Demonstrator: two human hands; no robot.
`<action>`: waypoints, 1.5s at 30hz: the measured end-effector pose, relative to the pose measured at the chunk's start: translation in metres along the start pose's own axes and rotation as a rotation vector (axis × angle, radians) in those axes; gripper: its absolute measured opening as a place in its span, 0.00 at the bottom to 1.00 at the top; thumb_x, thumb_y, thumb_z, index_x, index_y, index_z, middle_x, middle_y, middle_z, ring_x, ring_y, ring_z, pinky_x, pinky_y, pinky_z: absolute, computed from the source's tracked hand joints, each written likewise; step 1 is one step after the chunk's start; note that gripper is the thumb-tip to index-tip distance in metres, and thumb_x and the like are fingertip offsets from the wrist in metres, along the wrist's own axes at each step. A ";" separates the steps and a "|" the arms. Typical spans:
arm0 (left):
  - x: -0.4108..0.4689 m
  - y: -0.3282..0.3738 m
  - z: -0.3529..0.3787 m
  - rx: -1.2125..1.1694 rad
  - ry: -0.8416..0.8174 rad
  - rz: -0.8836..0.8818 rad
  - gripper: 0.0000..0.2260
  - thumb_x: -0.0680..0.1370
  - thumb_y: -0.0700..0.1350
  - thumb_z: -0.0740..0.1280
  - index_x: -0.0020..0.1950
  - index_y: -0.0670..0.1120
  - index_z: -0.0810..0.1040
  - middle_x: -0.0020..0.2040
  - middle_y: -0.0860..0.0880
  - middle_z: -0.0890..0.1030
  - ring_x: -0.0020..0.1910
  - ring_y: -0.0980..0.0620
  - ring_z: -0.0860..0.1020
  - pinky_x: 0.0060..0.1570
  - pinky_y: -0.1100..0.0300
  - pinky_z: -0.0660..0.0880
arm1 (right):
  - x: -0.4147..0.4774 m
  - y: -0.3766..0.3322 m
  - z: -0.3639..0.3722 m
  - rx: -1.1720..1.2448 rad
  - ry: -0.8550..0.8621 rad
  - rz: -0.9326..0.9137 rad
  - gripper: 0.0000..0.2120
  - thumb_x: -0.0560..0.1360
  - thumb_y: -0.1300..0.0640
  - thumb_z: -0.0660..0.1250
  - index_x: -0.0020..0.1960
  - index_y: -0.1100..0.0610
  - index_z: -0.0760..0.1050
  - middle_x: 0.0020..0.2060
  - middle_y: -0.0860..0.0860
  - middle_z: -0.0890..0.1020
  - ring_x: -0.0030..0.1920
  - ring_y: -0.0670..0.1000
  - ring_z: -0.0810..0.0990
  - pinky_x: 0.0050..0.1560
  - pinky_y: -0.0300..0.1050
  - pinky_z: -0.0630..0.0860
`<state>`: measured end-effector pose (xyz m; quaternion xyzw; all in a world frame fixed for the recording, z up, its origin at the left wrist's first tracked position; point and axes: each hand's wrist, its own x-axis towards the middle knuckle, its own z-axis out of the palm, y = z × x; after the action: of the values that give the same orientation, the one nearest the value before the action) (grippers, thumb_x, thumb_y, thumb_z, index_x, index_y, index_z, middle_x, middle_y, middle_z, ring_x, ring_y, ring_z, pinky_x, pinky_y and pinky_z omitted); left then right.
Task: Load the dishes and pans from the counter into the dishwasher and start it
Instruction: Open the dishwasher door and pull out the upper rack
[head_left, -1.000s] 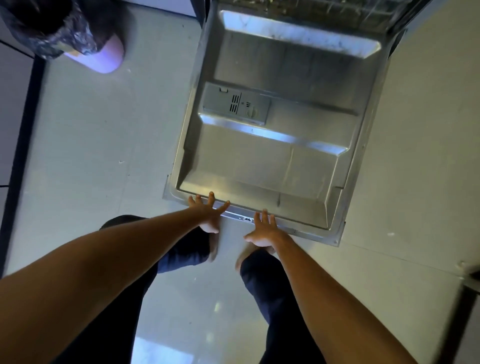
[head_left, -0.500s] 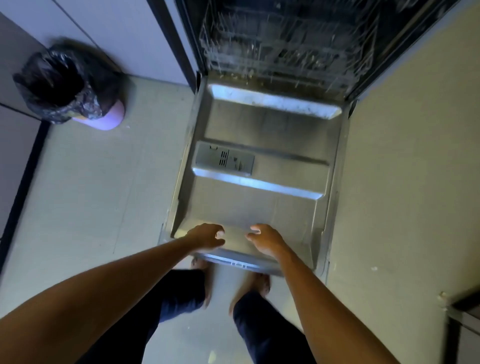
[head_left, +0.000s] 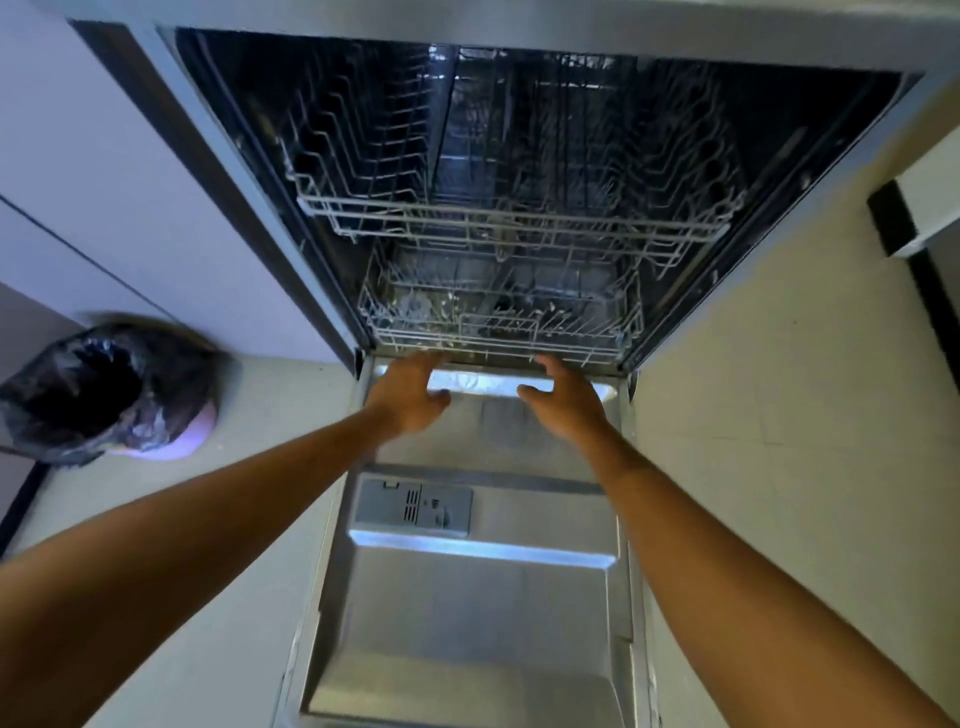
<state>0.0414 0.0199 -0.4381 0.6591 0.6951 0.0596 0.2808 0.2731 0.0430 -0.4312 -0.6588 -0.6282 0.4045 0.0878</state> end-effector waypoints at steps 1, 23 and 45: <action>0.013 0.002 -0.002 0.077 0.006 0.033 0.30 0.76 0.52 0.68 0.77 0.50 0.64 0.74 0.45 0.68 0.72 0.40 0.67 0.68 0.45 0.68 | 0.010 -0.002 -0.002 -0.082 -0.014 -0.042 0.34 0.77 0.49 0.70 0.78 0.53 0.61 0.76 0.56 0.67 0.74 0.58 0.67 0.71 0.50 0.67; 0.117 0.013 0.069 0.350 -0.035 0.159 0.41 0.70 0.62 0.72 0.76 0.46 0.60 0.75 0.44 0.64 0.74 0.40 0.61 0.71 0.47 0.63 | 0.103 0.005 0.053 -0.594 0.002 -0.230 0.39 0.75 0.54 0.71 0.80 0.56 0.55 0.77 0.55 0.59 0.75 0.61 0.62 0.71 0.59 0.66; -0.086 0.024 0.112 0.257 -0.256 -0.023 0.31 0.73 0.53 0.71 0.72 0.45 0.65 0.70 0.43 0.70 0.69 0.41 0.66 0.64 0.47 0.71 | -0.102 0.051 0.099 -0.431 -0.233 -0.140 0.36 0.79 0.52 0.67 0.80 0.56 0.53 0.78 0.54 0.58 0.78 0.58 0.53 0.72 0.58 0.67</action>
<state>0.1130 -0.0914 -0.4937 0.6837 0.6633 -0.1174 0.2809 0.2595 -0.0974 -0.4854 -0.5662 -0.7499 0.3273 -0.0998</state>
